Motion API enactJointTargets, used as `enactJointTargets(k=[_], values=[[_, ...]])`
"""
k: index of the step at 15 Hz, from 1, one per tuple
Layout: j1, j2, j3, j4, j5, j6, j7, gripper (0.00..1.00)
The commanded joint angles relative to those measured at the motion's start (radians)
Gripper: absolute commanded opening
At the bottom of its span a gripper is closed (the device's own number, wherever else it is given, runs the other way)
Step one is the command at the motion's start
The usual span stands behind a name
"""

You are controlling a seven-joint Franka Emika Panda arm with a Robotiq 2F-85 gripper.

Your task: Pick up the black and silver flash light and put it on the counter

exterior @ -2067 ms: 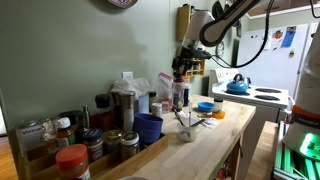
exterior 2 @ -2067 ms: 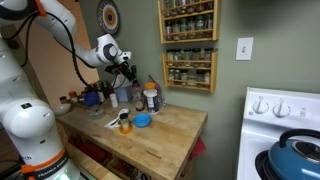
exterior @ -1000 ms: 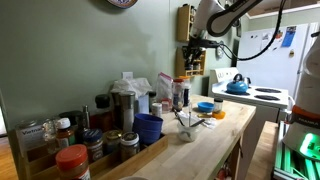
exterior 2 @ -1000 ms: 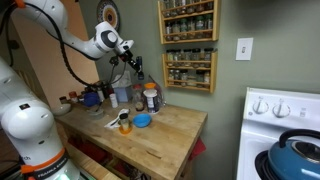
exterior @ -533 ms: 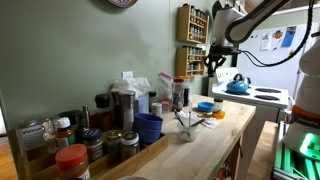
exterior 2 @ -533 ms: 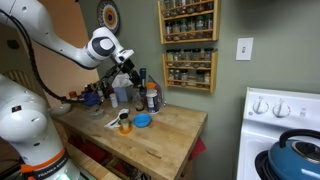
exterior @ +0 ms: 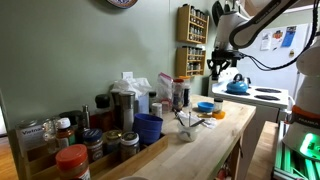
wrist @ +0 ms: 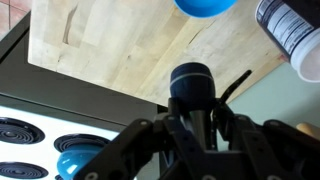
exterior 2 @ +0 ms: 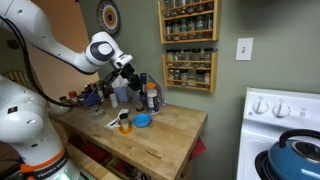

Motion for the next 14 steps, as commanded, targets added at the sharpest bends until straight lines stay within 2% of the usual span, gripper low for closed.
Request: enactJointTargets(k=[1, 2, 3, 6, 9, 11, 14], values=[[-0.165, 0.189, 0.071, 0.037, -0.149, 0.188, 0.233, 0.14], [-0.212, 0.233, 0.092, 0.05, -0.225, 0.234, 0.317, 0.14], [-0.299, 0.265, 0.149, 0.068, -0.297, 0.263, 0.385, 0.14], [-0.454, 0.367, 0.244, 0.161, -0.551, 0.248, 0.614, 0.14], [-0.489, 0.5, 0.282, 0.264, -0.757, 0.193, 0.834, 0.14], [-0.473, 0.603, 0.291, 0.32, -0.903, 0.127, 0.978, 0.14], [-0.432, 0.762, 0.288, 0.374, -1.033, 0.02, 1.153, 0.14]])
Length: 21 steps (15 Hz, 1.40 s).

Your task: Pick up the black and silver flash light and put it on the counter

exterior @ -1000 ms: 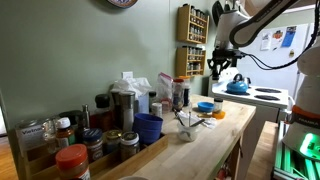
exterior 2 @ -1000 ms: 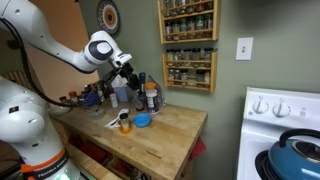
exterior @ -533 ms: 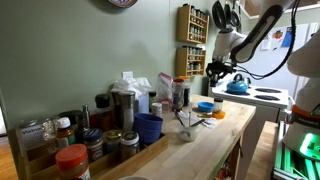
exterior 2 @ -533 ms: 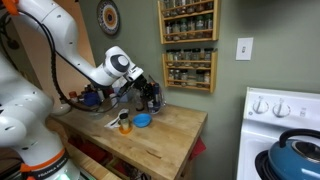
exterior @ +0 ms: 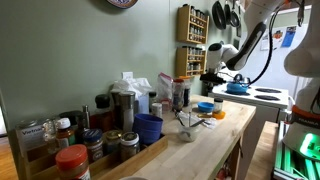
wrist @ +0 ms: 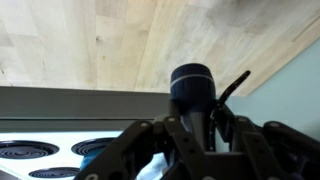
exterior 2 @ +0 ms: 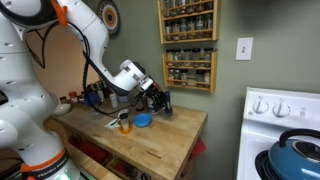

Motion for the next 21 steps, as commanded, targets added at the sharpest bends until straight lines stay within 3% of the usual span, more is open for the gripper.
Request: enactJointTargets(k=[1, 2, 3, 4, 5, 6, 7, 10, 11, 14, 21], values=[[0.037, 0.215, 0.0, 0.098, -0.131, -0.107, 0.201, 0.14], [0.193, 0.231, -0.182, 0.112, -0.015, -0.036, 0.173, 0.14], [0.207, 0.243, -0.207, 0.126, 0.032, 0.012, 0.168, 0.14], [0.269, 0.176, -0.258, 0.073, 0.0, -0.006, 0.146, 0.39], [0.304, 0.202, -0.299, 0.094, 0.027, 0.013, 0.144, 0.39], [0.322, 0.21, -0.319, 0.108, 0.043, 0.018, 0.143, 0.39], [0.202, 0.199, -0.189, 0.106, -0.022, -0.037, 0.197, 0.14], [0.232, 0.159, -0.191, 0.107, -0.147, -0.123, 0.311, 0.14], [0.376, 0.158, -0.327, 0.121, -0.159, -0.13, 0.342, 0.14], [0.473, 0.2, -0.394, 0.15, -0.159, -0.196, 0.349, 0.14], [0.581, 0.129, -0.463, 0.078, -0.102, -0.252, 0.231, 0.14]])
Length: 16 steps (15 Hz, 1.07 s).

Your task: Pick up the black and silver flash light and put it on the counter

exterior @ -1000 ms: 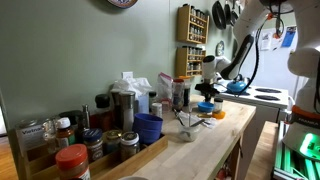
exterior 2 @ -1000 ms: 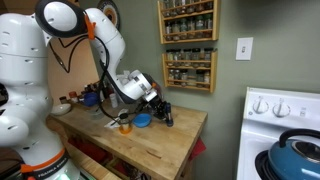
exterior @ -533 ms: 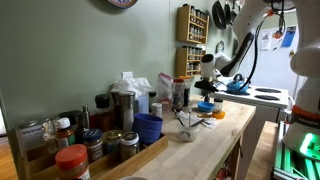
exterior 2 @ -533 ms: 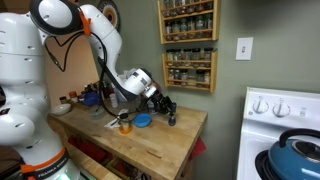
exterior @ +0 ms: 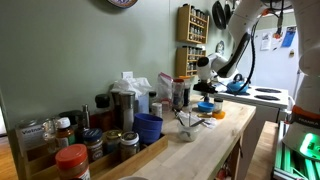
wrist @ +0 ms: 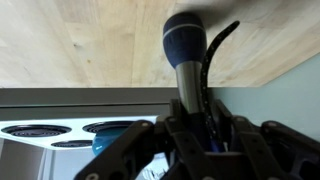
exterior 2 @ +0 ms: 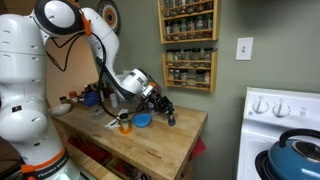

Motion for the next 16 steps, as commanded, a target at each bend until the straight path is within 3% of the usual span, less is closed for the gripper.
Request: enactJointTargets(k=[1, 2, 4, 8, 12, 13, 14, 15, 16], values=[[0.045, -0.06, -0.041, -0.053, 0.022, -0.033, -0.046, 0.14], [0.052, -0.068, -0.044, -0.058, 0.035, -0.051, -0.064, 0.64], [0.06, -0.094, -0.049, -0.072, 0.042, -0.067, -0.084, 0.72], [0.068, -0.179, -0.057, -0.107, 0.048, -0.048, -0.098, 1.0], [0.081, -0.344, -0.062, -0.182, 0.031, -0.08, -0.06, 1.0], [0.081, -0.392, -0.066, -0.208, 0.026, -0.048, -0.07, 1.0], [0.077, -0.453, -0.078, -0.256, 0.005, 0.076, -0.146, 1.0], [0.089, -0.488, -0.078, -0.287, 0.006, 0.097, -0.178, 1.0], [0.091, -0.364, -0.078, -0.175, 0.019, 0.028, -0.132, 1.0]])
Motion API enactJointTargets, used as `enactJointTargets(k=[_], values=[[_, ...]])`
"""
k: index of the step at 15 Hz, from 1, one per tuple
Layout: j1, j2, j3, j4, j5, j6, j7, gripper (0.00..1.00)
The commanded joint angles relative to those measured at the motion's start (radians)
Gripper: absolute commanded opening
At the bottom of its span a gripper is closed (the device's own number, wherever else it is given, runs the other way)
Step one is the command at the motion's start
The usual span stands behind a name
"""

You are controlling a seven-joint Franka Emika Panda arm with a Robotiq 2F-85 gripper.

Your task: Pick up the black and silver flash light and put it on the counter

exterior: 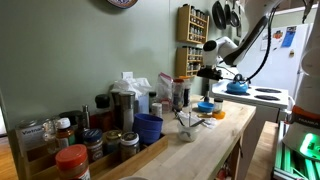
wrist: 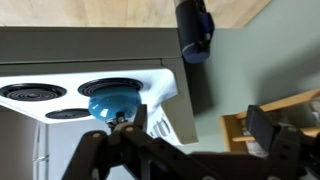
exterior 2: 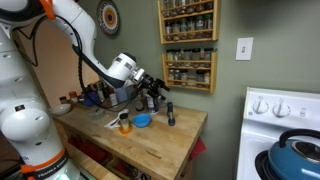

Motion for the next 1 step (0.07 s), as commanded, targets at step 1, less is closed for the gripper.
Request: enactJointTargets(k=[1], values=[[0.03, -0.032, -0.027, -0.019, 0.002, 0.005, -0.011, 1.0]])
